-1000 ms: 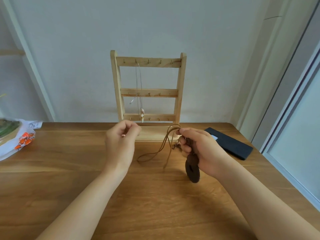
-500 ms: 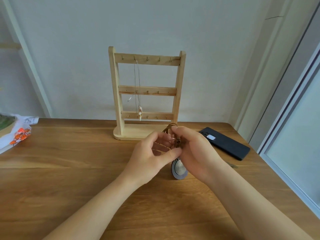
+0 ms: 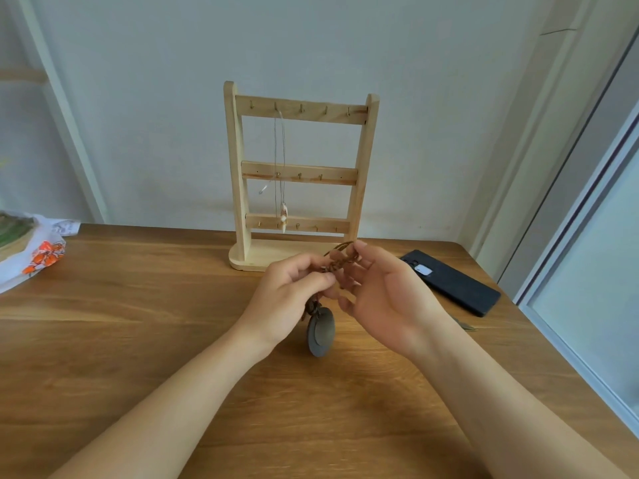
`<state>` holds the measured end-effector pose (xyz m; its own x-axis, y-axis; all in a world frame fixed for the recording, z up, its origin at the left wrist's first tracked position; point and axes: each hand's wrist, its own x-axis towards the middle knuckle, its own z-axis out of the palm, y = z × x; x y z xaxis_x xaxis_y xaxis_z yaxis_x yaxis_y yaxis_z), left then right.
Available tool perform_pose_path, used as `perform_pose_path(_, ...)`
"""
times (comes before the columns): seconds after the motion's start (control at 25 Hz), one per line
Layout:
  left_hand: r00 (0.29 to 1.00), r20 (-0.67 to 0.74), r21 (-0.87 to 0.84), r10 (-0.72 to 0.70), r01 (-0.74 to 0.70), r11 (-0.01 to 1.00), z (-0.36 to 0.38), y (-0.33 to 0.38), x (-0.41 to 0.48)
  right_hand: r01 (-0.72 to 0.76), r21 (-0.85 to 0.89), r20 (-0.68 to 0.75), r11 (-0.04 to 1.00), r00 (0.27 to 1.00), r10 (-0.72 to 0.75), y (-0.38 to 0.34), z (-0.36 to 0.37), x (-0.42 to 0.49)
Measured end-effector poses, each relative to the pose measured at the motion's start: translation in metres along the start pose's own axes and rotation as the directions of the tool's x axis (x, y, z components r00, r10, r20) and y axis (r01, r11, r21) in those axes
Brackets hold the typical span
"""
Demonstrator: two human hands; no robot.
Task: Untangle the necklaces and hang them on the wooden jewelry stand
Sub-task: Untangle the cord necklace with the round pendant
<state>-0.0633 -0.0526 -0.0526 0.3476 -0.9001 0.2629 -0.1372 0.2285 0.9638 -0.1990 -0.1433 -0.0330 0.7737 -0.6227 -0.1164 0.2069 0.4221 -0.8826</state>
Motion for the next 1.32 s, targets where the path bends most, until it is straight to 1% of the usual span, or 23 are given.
perform_pose_path(0.12,0.999,-0.047,0.044,-0.001,0.003,0.999,-0.008,0.001,0.003,0.095,0.010,-0.110,0.995,0.990,-0.093,-0.006,-0.005,0.002)
perform_pose_path(0.2,0.999,-0.053,0.085,0.008,-0.003,0.996,-0.012,0.001,0.004,0.158,-0.088,-0.231,0.984,0.957,-0.174,-0.008,-0.008,0.004)
perform_pose_path(0.24,0.999,-0.046,0.098,0.008,-0.004,0.995,-0.013,0.001,0.005,0.153,-0.175,-0.291,0.973,0.936,-0.200,-0.008,-0.010,0.005)
perform_pose_path(0.32,0.999,-0.033,0.139,0.004,0.001,0.990,-0.016,0.000,0.007,0.068,-0.393,-0.370,0.917,0.901,-0.225,-0.009,-0.012,0.003)
perform_pose_path(0.4,0.999,-0.033,0.163,-0.016,0.021,0.986,-0.019,-0.003,0.009,-0.037,-0.572,-0.383,0.819,0.895,-0.228,-0.012,-0.012,-0.001)
perform_pose_path(0.44,0.999,-0.041,0.170,-0.031,0.037,0.985,-0.021,-0.004,0.009,-0.063,-0.623,-0.368,0.779,0.903,-0.222,-0.013,-0.012,-0.002)
perform_pose_path(0.48,0.998,-0.054,0.173,-0.043,0.051,0.984,-0.022,-0.005,0.009,-0.061,-0.645,-0.348,0.762,0.910,-0.223,-0.014,-0.011,-0.004)
perform_pose_path(0.52,0.996,-0.069,0.173,-0.049,0.060,0.983,-0.022,-0.006,0.010,-0.025,-0.644,-0.328,0.764,0.912,-0.246,-0.014,-0.009,-0.005)
perform_pose_path(0.56,0.996,-0.078,0.176,-0.050,0.063,0.982,-0.023,-0.007,0.010,0.046,-0.634,-0.303,0.772,0.904,-0.303,-0.013,-0.009,-0.005)
perform_pose_path(0.6,0.996,-0.076,0.182,-0.049,0.062,0.981,-0.023,-0.007,0.010,0.140,-0.640,-0.260,0.756,0.886,-0.384,-0.012,-0.010,-0.004)
perform_pose_path(0.64,0.996,-0.070,0.191,-0.049,0.062,0.980,-0.024,-0.007,0.010,0.230,-0.678,-0.195,0.698,0.859,-0.473,-0.010,-0.012,-0.002)
perform_pose_path(0.68,0.997,-0.061,0.201,-0.049,0.060,0.978,-0.024,-0.006,0.010,0.292,-0.737,-0.113,0.609,0.836,-0.537,-0.008,-0.013,0.000)
perform_pose_path(0.72,0.998,-0.047,0.215,-0.047,0.056,0.975,-0.025,-0.006,0.010,0.323,-0.778,-0.031,0.539,0.837,-0.547,-0.006,-0.015,0.002)
perform_pose_path(0.76,0.999,-0.033,0.229,-0.042,0.048,0.972,-0.025,-0.007,0.010,0.335,-0.798,0.039,0.500,0.858,-0.512,-0.003,-0.018,0.004)
perform_pose_path(0.8,0.999,-0.021,0.240,-0.036,0.040,0.970,-0.024,-0.007,0.009,0.339,-0.801,0.089,0.494,0.883,-0.461,0.000,-0.020,0.006)
perform_pose_path(0.88,1.000,0.001,0.250,-0.020,0.020,0.968,-0.024,-0.005,0.009,0.325,-0.791,0.118,0.518,0.912,-0.392,0.005,-0.022,0.008)
perform_pose_path(1.04,1.000,0.025,0.256,-0.002,-0.004,0.967,-0.024,-0.005,0.008,0.339,-0.786,0.135,0.518,0.911,-0.391,0.008,-0.021,0.008)
perform_pose_path(1.2,1.000,0.007,0.268,-0.018,0.015,0.963,-0.025,-0.009,0.008,0.339,-0.820,0.148,0.462,0.904,-0.402,0.010,-0.020,0.008)
perform_pose_path(1.24,1.000,0.006,0.266,-0.024,0.021,0.964,-0.024,-0.009,0.008,0.322,-0.810,0.123,0.490,0.911,-0.395,0.009,-0.020,0.008)
perform_pose_path(1.28,0.999,-0.001,0.266,-0.033,0.032,0.963,-0.025,-0.009,0.008,0.291,-0.772,0.073,0.566,0.924,-0.376,0.008,-0.020,0.009)
perform_pose_path(1.32,0.999,-0.013,0.262,-0.045,0.047,0.964,-0.025,-0.009,0.008,0.252,-0.699,0.009,0.670,0.939,-0.343,0.008,-0.021,0.010)
